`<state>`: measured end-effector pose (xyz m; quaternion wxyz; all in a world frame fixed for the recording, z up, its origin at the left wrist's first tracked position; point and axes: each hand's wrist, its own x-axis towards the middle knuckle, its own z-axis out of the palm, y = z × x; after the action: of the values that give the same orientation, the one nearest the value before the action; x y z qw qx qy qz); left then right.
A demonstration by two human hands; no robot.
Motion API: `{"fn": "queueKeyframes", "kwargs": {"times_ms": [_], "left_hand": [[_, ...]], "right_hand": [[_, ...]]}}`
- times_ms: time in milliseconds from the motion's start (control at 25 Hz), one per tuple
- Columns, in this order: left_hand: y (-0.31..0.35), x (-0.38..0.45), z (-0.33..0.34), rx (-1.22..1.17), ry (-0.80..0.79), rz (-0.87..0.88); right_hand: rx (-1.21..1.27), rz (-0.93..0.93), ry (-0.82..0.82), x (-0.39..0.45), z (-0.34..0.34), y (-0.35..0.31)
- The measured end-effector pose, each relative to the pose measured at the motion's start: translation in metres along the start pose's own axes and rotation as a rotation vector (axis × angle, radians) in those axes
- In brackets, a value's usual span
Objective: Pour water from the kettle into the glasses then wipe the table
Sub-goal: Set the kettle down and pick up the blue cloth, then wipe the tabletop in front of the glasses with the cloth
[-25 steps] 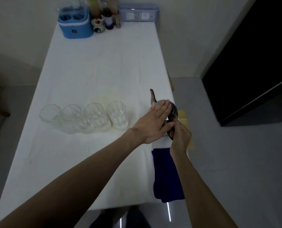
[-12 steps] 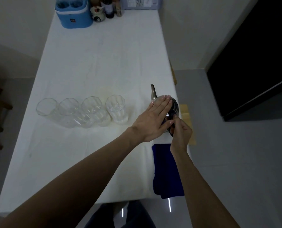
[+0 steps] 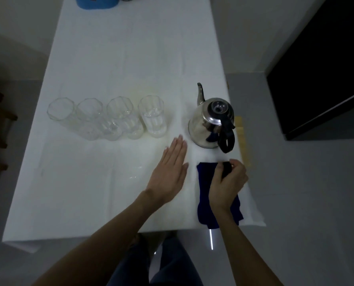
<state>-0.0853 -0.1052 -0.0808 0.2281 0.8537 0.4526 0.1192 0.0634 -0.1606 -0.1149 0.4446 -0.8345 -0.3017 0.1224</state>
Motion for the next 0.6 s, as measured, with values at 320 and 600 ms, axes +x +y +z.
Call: {"fn": "queueKeyframes", "kwargs": {"times_ms": [320,600], "left_hand": [[-0.070,-0.122,0.041,0.157,-0.055,-0.070],[-0.077,-0.127,0.049,0.165,-0.022,-0.049]], "right_hand": [[-0.646,-0.280,-0.208,-0.052,0.008,0.047],[-0.584,-0.322,-0.046,-0.048,0.026,0.048]]}}
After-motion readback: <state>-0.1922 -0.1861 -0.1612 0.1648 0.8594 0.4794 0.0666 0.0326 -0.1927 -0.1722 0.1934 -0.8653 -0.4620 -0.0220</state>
